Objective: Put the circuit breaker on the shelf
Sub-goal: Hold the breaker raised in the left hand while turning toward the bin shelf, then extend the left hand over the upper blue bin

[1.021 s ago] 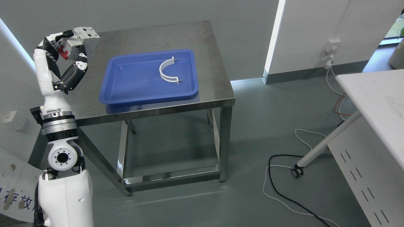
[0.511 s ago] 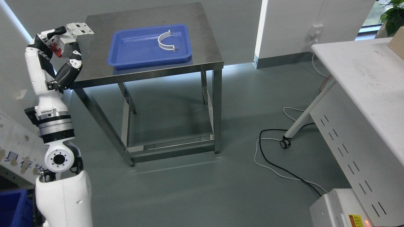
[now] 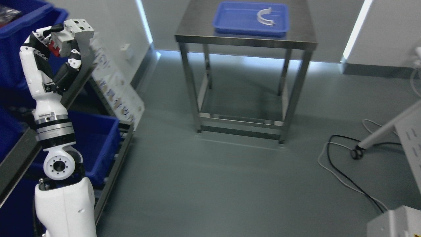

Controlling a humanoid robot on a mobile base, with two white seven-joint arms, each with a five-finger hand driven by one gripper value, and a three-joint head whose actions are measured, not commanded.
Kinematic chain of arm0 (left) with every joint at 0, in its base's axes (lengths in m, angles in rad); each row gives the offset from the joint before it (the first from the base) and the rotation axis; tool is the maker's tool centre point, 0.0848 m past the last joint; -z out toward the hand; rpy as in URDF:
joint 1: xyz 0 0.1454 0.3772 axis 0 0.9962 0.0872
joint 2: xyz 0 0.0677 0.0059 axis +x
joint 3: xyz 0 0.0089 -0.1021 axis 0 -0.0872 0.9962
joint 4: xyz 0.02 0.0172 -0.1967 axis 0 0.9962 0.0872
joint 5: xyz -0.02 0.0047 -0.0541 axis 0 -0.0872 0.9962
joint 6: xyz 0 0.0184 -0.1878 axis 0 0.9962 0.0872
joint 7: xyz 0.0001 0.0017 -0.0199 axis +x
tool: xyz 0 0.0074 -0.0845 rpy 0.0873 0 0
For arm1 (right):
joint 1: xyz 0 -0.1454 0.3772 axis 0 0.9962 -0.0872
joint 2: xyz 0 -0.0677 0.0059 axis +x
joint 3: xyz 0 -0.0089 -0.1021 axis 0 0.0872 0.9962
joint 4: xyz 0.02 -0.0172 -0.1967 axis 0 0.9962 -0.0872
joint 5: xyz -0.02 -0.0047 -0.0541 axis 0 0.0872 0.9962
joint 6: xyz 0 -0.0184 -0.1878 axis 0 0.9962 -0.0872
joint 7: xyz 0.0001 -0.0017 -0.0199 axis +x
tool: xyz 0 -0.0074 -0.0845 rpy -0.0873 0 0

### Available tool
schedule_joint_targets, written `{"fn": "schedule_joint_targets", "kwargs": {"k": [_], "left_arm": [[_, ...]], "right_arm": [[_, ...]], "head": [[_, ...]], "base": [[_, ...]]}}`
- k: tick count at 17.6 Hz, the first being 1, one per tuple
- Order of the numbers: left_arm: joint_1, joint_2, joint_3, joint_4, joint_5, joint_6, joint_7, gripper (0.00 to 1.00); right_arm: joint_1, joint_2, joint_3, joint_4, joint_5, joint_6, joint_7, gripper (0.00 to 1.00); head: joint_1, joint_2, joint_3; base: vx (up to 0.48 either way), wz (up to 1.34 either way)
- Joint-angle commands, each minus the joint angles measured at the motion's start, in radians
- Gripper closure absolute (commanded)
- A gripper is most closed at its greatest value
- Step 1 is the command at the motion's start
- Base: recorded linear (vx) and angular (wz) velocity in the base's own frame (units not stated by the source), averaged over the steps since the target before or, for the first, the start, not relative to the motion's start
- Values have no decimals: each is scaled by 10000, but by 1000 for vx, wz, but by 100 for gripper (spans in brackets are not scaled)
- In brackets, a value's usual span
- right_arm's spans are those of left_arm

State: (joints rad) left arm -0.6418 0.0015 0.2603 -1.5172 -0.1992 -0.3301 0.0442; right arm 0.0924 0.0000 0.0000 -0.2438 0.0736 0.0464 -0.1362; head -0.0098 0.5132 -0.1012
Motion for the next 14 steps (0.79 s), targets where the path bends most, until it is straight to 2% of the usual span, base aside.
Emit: {"fn": "schedule_joint_targets", "kwargs": {"k": [1,4,8,10,11,12,14], "left_arm": [[-285,159,4,-138,43,-28,3,87],[-836,159,-87,-76,43,79,-28,87],[-1405,159,-393,15,-33,937,-28,86],[-1405,159,-654,397,-216,1533,-74,86],[-1451,212,-898,673,-354,2205,-378,86],[-1573,579,-1144,1085,-447,2576,-806,85],[-2275,1788,-1955,2738,-1118,2656,-1849,85]], "right_arm": [[-3,-175,199,-1,0,333,12,0],[-3,-175,199,-1,0,333,-3,0],[-3,-175,199,-1,0,333,-3,0],[-3,-175,199,-1,0,333,12,0],[-3,-175,199,-1,0,333,-3,0],[-3,-175,199,-1,0,333,-3,0],[-3,-175,199,-1,0,333,12,0]], "head": [[0,0,0],[0,0,0],[0,0,0],[0,0,0],[0,-1,0],[0,0,0],[0,0,0]], "base": [[-269,1137],[-248,1349],[-75,1466],[20,1324],[47,1265],[69,1112],[88,1011]]}}
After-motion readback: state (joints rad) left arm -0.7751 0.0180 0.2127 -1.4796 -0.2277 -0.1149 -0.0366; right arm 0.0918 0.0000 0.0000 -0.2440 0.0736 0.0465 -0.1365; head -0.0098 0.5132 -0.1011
